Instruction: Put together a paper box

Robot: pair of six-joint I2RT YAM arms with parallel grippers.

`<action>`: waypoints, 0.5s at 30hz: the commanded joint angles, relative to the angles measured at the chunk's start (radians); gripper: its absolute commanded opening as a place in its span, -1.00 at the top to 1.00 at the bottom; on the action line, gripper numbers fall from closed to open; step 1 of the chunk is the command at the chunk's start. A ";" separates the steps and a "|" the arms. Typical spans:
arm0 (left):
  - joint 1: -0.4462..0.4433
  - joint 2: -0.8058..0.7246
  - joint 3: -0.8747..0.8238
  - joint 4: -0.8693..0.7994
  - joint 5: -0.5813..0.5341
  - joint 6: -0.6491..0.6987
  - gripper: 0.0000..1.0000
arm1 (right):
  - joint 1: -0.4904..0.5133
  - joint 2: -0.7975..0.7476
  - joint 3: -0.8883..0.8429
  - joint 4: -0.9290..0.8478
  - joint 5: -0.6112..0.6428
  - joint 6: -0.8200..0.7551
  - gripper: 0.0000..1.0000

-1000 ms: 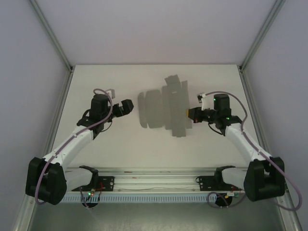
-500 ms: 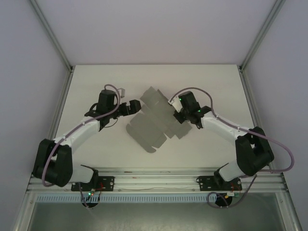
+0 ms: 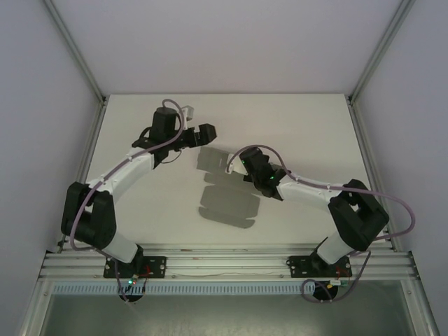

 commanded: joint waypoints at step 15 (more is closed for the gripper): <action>-0.068 0.154 0.056 -0.098 0.129 0.071 -0.32 | 0.019 -0.025 0.006 0.061 0.027 0.022 1.00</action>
